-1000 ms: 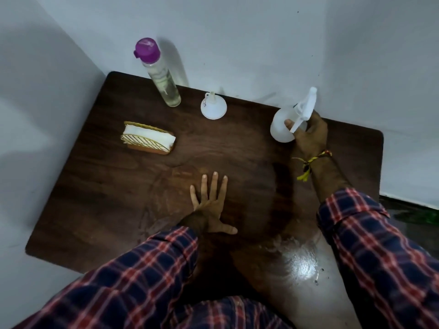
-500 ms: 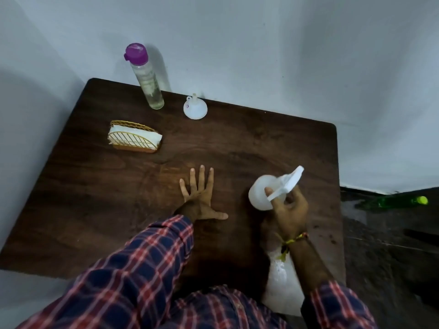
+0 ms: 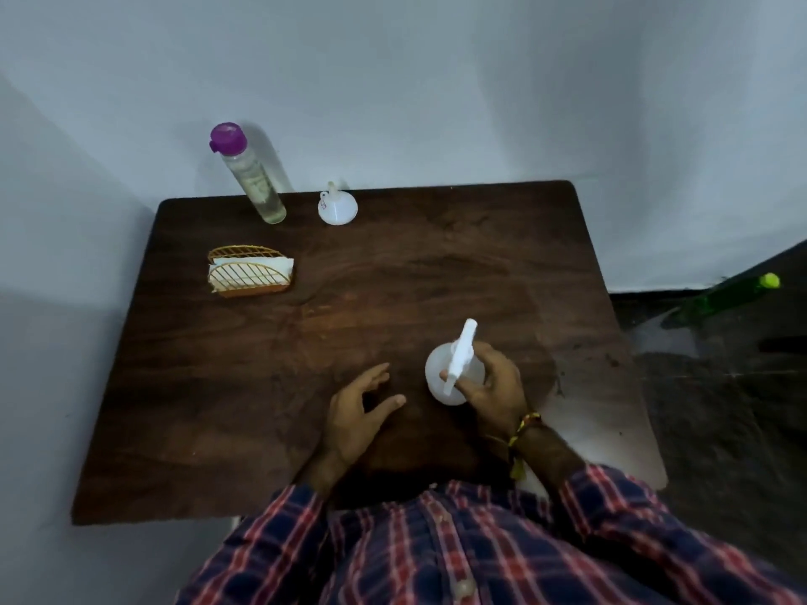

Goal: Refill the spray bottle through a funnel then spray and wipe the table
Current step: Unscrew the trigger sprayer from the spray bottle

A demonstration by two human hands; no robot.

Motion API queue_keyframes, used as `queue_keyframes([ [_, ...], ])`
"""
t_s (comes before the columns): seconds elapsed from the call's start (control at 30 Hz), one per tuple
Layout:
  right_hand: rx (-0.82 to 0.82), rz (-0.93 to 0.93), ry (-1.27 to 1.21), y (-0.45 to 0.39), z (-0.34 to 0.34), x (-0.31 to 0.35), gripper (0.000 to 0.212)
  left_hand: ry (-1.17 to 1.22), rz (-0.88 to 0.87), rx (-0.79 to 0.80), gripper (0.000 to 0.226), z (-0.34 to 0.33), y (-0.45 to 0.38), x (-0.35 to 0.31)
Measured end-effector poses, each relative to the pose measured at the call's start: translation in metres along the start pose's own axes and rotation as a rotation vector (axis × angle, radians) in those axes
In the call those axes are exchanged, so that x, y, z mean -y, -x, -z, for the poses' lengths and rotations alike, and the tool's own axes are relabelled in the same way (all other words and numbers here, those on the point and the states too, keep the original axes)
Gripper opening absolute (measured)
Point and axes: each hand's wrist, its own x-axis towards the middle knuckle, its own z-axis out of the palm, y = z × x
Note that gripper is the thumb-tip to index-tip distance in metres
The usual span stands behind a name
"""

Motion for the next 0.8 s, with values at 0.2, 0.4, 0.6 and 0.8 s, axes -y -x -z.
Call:
queue_keyframes([
  [0.2,0.004,0.050,0.033,-0.002,0.004,0.023,0.051,0.074,-0.154,0.085,0.080,0.002,0.012,-0.050],
  [0.4,-0.096,0.155,-0.036,-0.003,-0.001,0.051,0.042,0.271,-0.196,0.022,0.058,-0.010,0.009,-0.097],
  [0.6,-0.084,0.268,-0.135,-0.009,0.005,0.069,0.036,0.467,-0.152,-0.115,0.008,-0.004,-0.009,-0.122],
  [0.8,0.438,0.032,-0.481,-0.011,0.030,0.050,0.060,0.446,-0.186,0.006,0.021,0.011,-0.024,-0.115],
])
